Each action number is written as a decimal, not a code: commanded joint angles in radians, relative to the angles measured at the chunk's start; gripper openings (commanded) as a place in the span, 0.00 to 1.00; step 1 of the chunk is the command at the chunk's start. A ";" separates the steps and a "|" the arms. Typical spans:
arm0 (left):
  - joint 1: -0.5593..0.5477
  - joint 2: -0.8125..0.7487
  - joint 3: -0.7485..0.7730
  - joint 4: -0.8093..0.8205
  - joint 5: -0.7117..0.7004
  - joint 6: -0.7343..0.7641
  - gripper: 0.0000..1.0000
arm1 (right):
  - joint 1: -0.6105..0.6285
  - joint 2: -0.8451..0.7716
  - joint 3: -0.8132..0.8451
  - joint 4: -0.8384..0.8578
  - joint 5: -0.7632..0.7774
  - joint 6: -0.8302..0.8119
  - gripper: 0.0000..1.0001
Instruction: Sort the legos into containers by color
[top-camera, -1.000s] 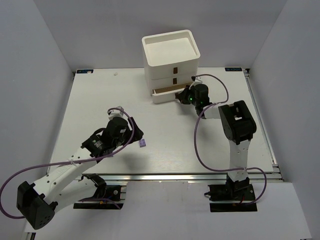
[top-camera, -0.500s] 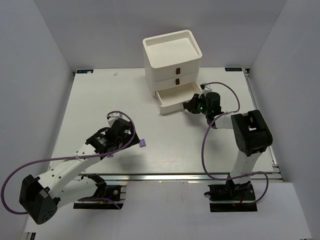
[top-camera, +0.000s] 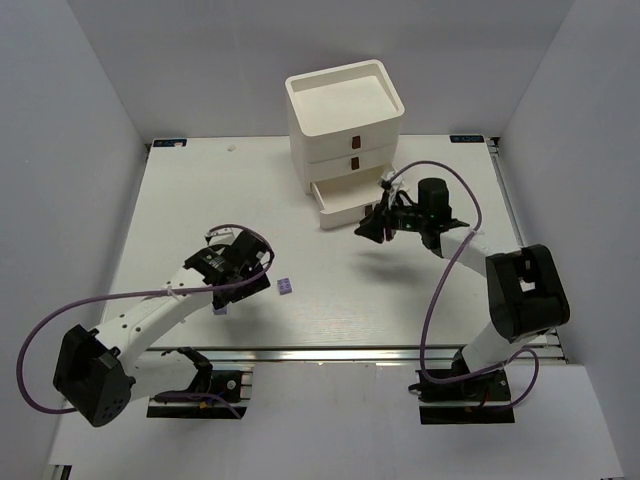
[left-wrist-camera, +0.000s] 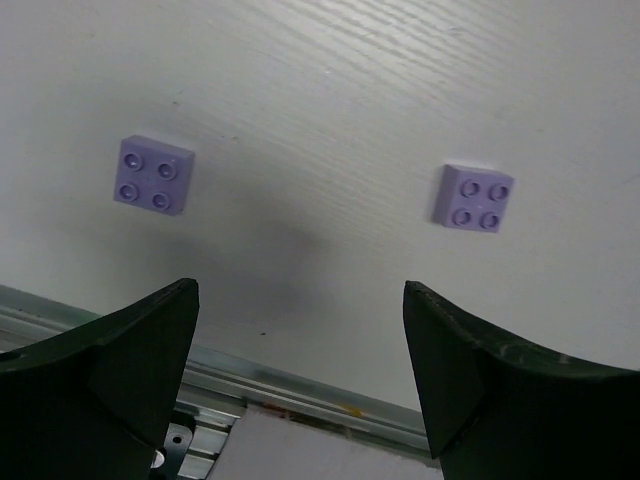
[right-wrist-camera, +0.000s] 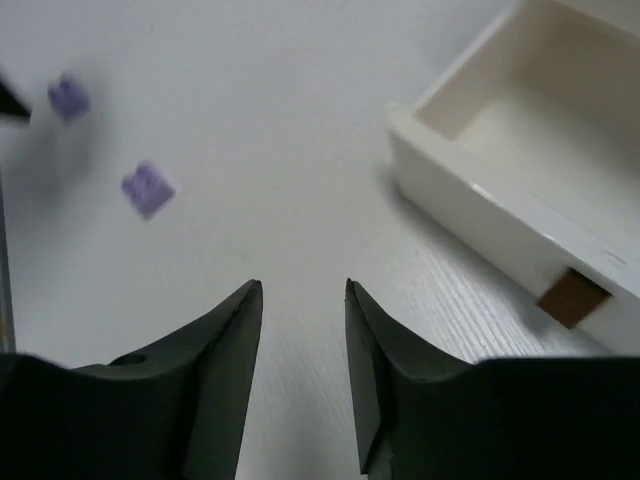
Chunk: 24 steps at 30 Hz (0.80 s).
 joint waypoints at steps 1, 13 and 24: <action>0.042 0.024 -0.035 -0.051 -0.008 -0.048 0.92 | 0.040 -0.046 0.033 -0.380 -0.298 -0.500 0.43; 0.227 0.042 -0.085 -0.092 0.070 -0.222 0.98 | 0.203 0.078 0.327 -1.086 -0.312 -1.098 0.60; 0.370 0.176 -0.061 -0.028 0.098 -0.278 0.96 | 0.249 0.070 0.359 -1.006 -0.193 -0.923 0.60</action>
